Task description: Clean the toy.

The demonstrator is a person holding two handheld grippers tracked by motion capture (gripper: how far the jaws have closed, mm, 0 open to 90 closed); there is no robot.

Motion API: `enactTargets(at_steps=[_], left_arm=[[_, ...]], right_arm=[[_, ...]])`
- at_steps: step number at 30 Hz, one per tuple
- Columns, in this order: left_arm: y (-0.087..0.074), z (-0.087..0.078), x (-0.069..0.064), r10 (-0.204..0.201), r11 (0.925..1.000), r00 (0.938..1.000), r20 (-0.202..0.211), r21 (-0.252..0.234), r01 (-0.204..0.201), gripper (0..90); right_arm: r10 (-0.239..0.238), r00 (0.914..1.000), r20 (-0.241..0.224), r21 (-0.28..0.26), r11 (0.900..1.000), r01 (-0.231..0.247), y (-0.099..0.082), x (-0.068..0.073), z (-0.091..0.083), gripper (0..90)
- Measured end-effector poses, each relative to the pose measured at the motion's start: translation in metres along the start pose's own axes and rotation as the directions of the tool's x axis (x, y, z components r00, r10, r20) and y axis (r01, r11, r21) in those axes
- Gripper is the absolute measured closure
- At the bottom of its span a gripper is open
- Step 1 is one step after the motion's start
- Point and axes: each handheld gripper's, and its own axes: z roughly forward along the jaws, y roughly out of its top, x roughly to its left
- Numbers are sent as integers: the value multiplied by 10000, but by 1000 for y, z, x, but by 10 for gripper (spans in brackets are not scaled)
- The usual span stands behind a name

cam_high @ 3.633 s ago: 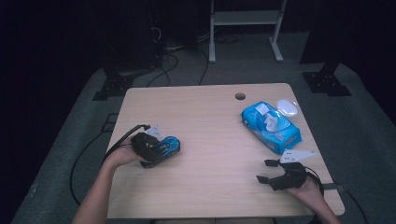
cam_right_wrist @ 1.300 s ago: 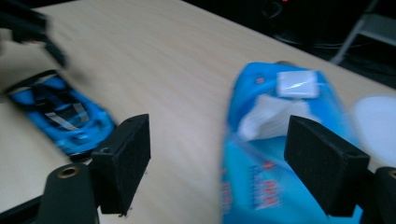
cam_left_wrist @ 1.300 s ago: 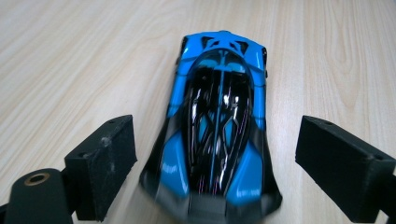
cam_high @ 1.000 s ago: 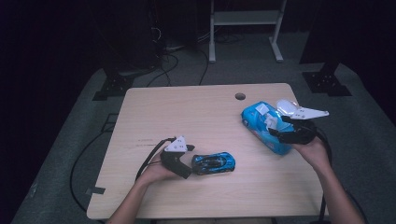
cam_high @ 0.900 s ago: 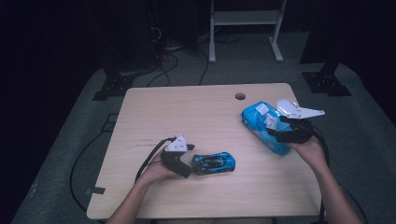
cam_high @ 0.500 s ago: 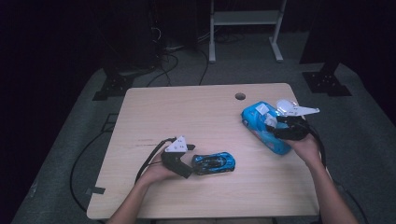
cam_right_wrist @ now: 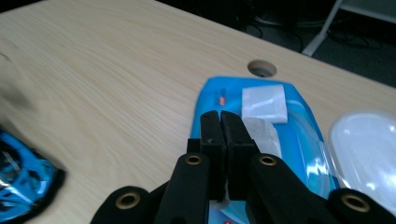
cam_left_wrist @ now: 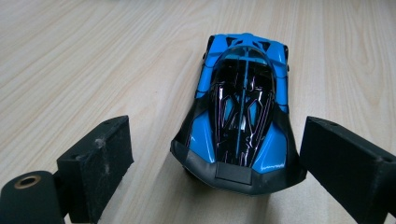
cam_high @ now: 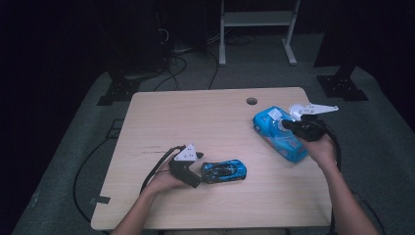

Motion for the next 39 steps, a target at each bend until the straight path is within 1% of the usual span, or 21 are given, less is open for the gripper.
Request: enactTargets(at_steps=[6,10,11,13,14,17,18,21,22,23,24,25,27,30,31,32,34,35,36,37,39], left_arm=[[3,3,-4,206,9998,9997,-138,43,-206,87],[4,7,-8,339,9992,9993,-161,229,-335,87],[4,8,-8,354,9991,9993,-154,222,-351,87],[4,9,-9,395,9989,9992,-100,254,-393,87],[4,10,-9,439,9987,9990,-77,268,-437,87],[3,11,-9,428,9982,9991,28,424,-428,87],[2,11,-9,436,9981,9990,26,444,-436,87],[2,11,-10,389,9982,9992,68,453,-392,87],[1,11,-10,414,9980,9991,92,466,-418,87],[1,11,-10,384,9980,9992,134,507,-390,87],[1,12,-10,396,9978,9991,152,529,-403,87],[1,12,-11,404,9975,9990,204,565,-415,87],[1,13,-11,412,9974,9989,222,587,-424,87],[0,14,-10,444,9966,9986,270,680,-462,88],[0,14,-10,475,9963,9983,335,700,-498,112],[-1,15,-10,517,9957,9979,399,746,-546,165],[-1,15,-10,601,9945,9976,334,843,-627,185],[-1,14,-10,670,9941,9973,303,839,-694,213],[-1,15,-9,642,9943,9974,319,828,-666,214],[-1,15,-9,626,9946,9975,322,808,-650,215],[-1,14,-10,614,9944,9977,301,840,-637,216]], right_arm=[[-639,9978,-198,-331,9974,633,17,16,-20,883],[-591,9960,-673,-1109,9925,514,30,25,-37,885],[-556,9937,-972,-1316,9904,425,34,28,-42,884],[-809,9884,-1288,-1625,9849,595,39,40,-50,884],[-1012,9806,-1676,-1832,9806,699,43,50,-55,884],[-1554,9609,-2293,-2055,9726,1082,48,77,-61,883],[-1861,9484,-2568,-2157,9676,1315,50,89,-63,883],[-2264,9205,-3185,-2234,9616,1592,49,114,-63,883],[-2350,9118,-3367,-2190,9614,1669,48,122,-60,883],[-2331,8992,-3703,-2159,9631,1607,46,127,-57,882],[-2263,8905,-3947,-2116,9655,1515,44,132,-53,881],[-2252,8855,-4064,-2092,9663,1497,43,135,-50,880],[-2098,8681,-4498,-1858,9727,1388,38,140,-37,880],[-1860,8597,-4757,-1275,9816,1418,31,143,-18,878],[-1830,8690,-4597,-1052,9829,1514,27,144,-9,876],[-1946,8724,-4483,-821,9809,1766,24,145,-2,875],[-2017,8770,-4362,-489,9784,2007,17,149,15,855],[-2112,8804,-4245,-348,9755,2173,15,151,21,837],[-2331,8841,-4050,-156,9686,2483,12,156,28,805],[-2442,8840,-3986,20,9637,2670,10,161,35,770],[-2610,8744,-4091,67,9573,2889,6,173,48,696]])
